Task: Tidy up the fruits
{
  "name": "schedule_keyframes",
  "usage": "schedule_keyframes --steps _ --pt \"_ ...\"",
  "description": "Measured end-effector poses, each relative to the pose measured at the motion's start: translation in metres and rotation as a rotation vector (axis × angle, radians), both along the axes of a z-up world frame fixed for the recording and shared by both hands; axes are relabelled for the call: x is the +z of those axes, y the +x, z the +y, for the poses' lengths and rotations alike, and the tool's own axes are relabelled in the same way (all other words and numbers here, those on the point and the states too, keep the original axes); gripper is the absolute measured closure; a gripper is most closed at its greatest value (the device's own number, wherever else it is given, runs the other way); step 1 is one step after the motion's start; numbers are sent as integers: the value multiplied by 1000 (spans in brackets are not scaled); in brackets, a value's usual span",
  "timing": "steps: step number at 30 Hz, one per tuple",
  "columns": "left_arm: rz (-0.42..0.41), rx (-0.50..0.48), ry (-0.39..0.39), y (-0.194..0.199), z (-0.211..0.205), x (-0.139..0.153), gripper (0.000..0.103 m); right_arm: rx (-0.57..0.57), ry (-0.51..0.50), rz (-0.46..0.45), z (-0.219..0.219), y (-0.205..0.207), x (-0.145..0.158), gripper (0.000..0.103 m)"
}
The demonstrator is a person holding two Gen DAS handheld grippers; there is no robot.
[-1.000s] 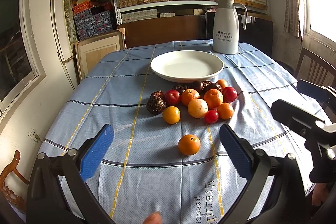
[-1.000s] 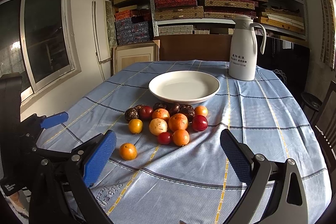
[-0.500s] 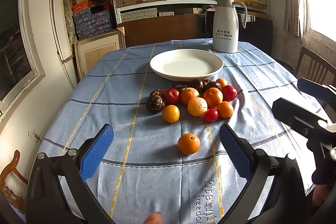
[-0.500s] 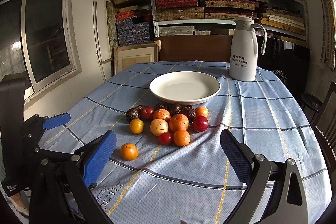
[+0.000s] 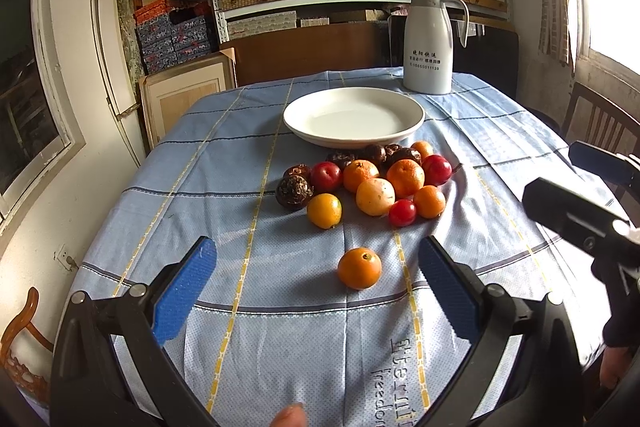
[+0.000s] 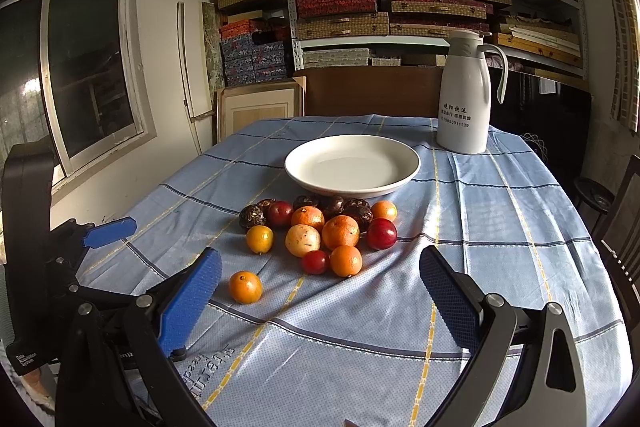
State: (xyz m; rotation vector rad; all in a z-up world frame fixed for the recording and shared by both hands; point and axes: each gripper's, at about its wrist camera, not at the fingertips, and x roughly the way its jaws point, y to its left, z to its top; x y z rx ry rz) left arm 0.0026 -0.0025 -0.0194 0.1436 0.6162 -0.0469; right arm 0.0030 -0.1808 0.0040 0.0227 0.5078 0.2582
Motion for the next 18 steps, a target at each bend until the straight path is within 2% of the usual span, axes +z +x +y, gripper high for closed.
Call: schedule_keyframes --steps 7,12,16,18 --pt "90 -15 -26 14 9 -17 4 13 32 25 -9 8 -7 4" --pt "186 3 -36 37 21 -40 4 2 42 113 -20 26 -23 4" --pt "280 -8 -72 50 28 -58 4 3 95 166 -33 35 -36 4" --pt "296 -20 -80 52 26 -65 4 8 123 184 -38 40 -44 4"
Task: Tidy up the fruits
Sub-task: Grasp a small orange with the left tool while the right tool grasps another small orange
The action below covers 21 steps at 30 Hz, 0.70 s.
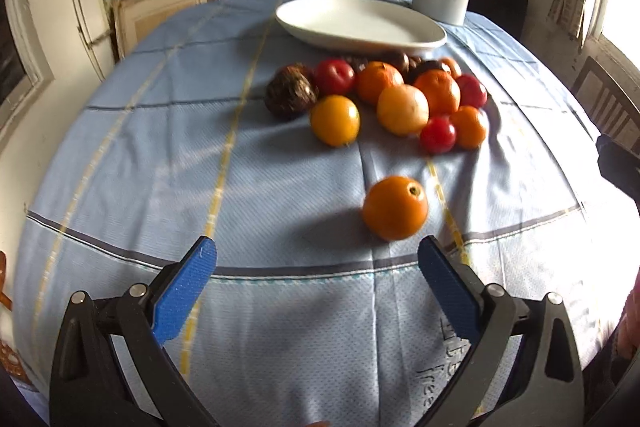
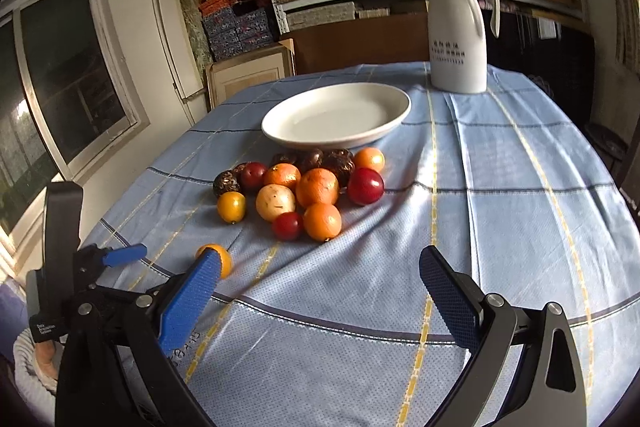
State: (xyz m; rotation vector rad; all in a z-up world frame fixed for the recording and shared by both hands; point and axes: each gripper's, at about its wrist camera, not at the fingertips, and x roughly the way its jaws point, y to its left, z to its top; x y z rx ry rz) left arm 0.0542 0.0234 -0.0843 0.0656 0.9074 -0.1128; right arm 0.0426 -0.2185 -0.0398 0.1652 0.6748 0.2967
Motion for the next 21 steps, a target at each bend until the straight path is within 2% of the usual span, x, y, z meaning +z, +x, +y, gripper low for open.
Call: schedule_keyframes --steps 2,6,12,15,16,18,21 --pt "5 -8 6 2 -3 -5 4 3 16 7 -2 3 -5 4" --pt "14 -32 15 12 -12 -7 4 -32 -21 19 -3 9 -15 4" --pt "77 -141 52 38 -36 -9 4 -60 0 17 -14 17 -19 4" --pt "80 -149 47 46 -39 -10 4 -42 -43 25 -13 22 -22 4" --pt "84 -143 28 49 -36 -10 7 -36 -65 28 -11 24 -23 4" --pt "89 -129 -8 52 -31 -10 22 -24 -118 32 -5 27 -25 4" --pt "76 -114 -20 52 -24 -10 31 -20 -147 43 -3 32 -29 4"
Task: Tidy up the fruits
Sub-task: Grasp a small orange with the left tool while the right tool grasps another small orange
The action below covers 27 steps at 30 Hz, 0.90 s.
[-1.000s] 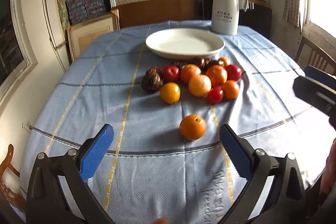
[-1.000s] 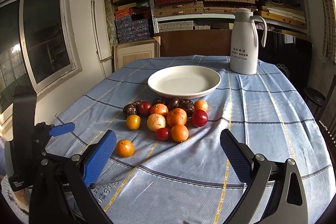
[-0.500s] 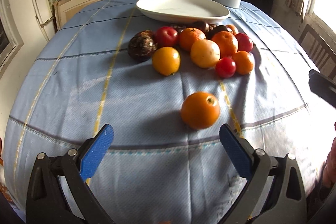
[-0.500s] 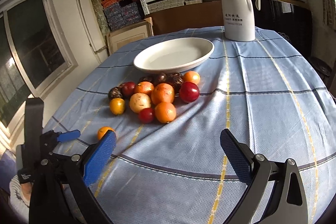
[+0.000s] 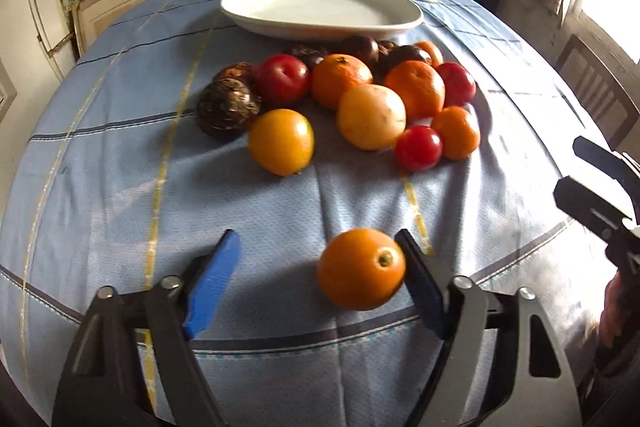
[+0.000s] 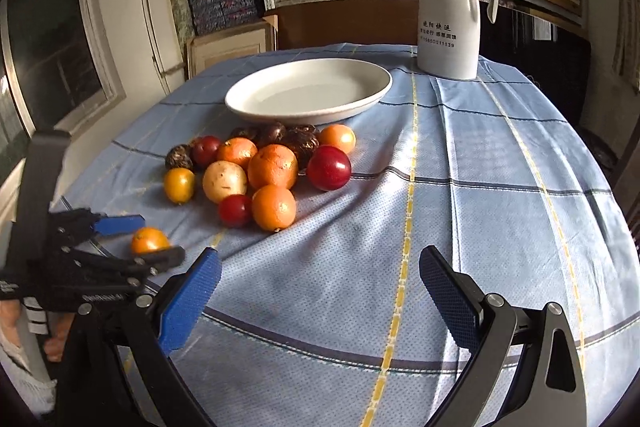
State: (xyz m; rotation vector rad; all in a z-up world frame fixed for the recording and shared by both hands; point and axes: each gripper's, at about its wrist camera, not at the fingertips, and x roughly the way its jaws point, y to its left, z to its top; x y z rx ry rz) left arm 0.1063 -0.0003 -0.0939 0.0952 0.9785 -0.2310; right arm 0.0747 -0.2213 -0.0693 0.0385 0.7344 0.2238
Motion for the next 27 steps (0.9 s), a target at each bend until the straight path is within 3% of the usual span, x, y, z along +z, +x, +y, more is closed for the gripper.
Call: schedule_keyframes --steps 2,5,7,11,17,20,21,22,27 --pt "-10 -15 -2 -1 0 2 49 3 19 16 -1 2 -3 4" --pt "-29 -28 18 -8 -3 2 63 10 41 33 -3 5 -7 3" --pt "-39 -39 22 -12 -4 2 66 15 49 30 -3 4 -8 4" --pt "-40 -52 4 -23 3 1 66 33 34 20 4 7 -4 4" --pt "-54 -58 -2 -25 5 0 66 100 -46 38 33 28 -6 21" --pt "-57 -58 -6 -26 5 0 66 120 -19 85 37 45 -11 43" --pt "-56 -58 -13 -25 6 0 66 124 -1 110 37 53 -13 58" --pt "-52 -57 -28 -24 8 0 66 131 24 136 35 60 -17 65" --pt "-48 -80 -66 -22 11 0 66 161 104 189 33 75 -23 65"
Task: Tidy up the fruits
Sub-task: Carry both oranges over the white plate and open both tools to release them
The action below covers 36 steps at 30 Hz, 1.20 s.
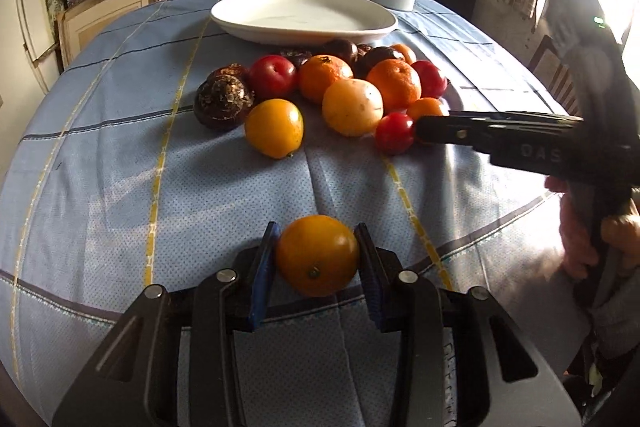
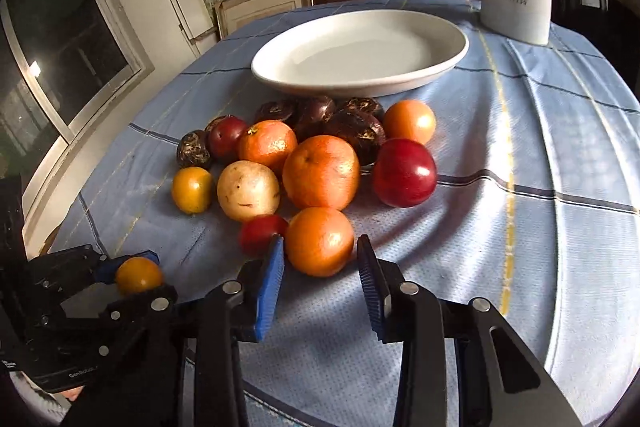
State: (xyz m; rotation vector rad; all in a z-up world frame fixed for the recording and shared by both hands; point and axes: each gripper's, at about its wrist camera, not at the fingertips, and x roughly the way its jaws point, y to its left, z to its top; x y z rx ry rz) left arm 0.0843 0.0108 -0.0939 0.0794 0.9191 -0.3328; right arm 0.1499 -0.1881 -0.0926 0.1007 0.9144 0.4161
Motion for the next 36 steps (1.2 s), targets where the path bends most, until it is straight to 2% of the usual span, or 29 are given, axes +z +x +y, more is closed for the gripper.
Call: schedule_keyframes --steps 4,7,9,12,14,18,21,24,28,31,33,34,35,36 --pt "-12 4 34 -1 -5 -1 66 -11 99 44 -10 10 -7 65" --pt "-26 16 60 -2 -9 0 67 -3 111 46 -11 9 -7 67" --pt "-22 16 25 -1 -5 1 67 -2 136 47 -14 6 -7 67" --pt "-12 12 -20 2 2 7 67 -19 138 -10 -22 -5 6 67" --pt "-46 17 -10 12 3 22 67 -21 154 -56 -27 -8 25 67" --pt "-115 18 -4 52 -2 61 67 -50 114 -146 -27 12 69 67" --pt "-130 39 -29 98 -8 78 67 -81 88 -160 -24 49 81 67" --pt "-87 63 -78 148 -14 77 67 -128 91 -121 -25 91 70 67" --pt "-50 76 -51 196 -27 62 67 -134 91 -74 -19 130 48 67" --pt "-24 77 -60 220 -31 52 67 -149 77 -56 -15 145 36 65" --pt "-31 87 -61 226 -29 48 61 -159 97 -66 -19 143 34 60" --pt "-38 94 -58 227 -28 46 48 -167 104 -79 -23 141 36 53" --pt "-46 96 -55 226 -28 45 41 -175 105 -95 -25 139 38 51" --pt "-51 93 -50 226 -27 45 40 -179 105 -105 -26 137 40 51"
